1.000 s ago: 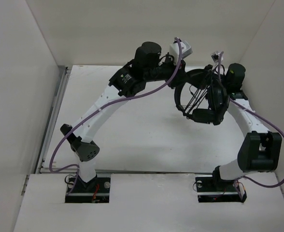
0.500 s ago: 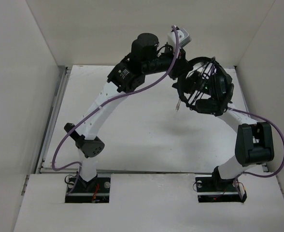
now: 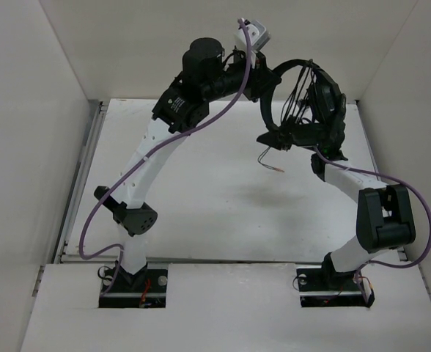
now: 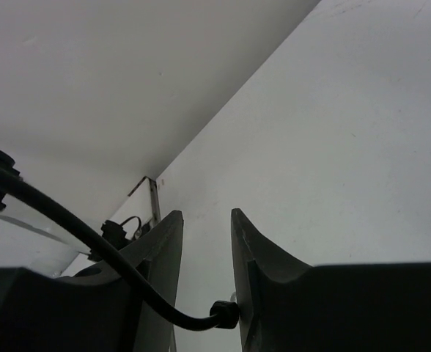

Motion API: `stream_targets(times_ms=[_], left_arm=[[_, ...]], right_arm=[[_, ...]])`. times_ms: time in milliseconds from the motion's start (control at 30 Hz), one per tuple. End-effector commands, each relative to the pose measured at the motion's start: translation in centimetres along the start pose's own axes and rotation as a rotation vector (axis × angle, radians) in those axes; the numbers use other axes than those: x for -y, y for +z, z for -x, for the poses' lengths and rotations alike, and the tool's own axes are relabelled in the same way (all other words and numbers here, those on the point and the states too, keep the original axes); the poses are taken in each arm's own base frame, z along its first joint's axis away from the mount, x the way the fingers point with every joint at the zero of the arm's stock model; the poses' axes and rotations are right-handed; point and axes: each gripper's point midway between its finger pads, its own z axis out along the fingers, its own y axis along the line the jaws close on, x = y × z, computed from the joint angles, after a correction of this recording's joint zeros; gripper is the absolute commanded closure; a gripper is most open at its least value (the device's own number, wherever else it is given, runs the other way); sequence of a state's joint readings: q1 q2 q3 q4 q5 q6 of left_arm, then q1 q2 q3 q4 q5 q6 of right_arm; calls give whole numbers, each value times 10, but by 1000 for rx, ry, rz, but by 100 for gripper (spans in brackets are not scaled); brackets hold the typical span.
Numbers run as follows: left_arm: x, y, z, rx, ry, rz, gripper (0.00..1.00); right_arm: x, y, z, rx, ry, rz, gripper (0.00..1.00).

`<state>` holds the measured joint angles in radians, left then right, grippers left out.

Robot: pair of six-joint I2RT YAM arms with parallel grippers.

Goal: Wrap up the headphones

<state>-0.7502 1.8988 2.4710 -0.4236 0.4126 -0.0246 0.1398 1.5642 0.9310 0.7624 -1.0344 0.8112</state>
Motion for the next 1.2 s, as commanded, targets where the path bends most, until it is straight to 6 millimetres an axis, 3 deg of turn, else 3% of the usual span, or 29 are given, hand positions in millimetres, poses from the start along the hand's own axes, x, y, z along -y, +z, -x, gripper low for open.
stream_targets(times_ms=[0, 500, 767, 967, 1167], left_arm=[[7, -17, 68, 207, 4, -3, 99], [-51, -29, 91, 298, 3, 169, 98], [-46, -31, 95, 309, -7, 159, 98], [-51, -32, 92, 300, -3, 169, 98], [-53, -31, 88, 288, 5, 171, 98]], right_arm=[[-6, 4, -10, -28, -29, 35, 61], [-11, 9, -25, -62, -8, 54, 61], [-14, 12, -20, -49, -22, 53, 59], [3, -8, 1, 7, -24, -13, 57], [1, -20, 6, 18, -53, -25, 56]])
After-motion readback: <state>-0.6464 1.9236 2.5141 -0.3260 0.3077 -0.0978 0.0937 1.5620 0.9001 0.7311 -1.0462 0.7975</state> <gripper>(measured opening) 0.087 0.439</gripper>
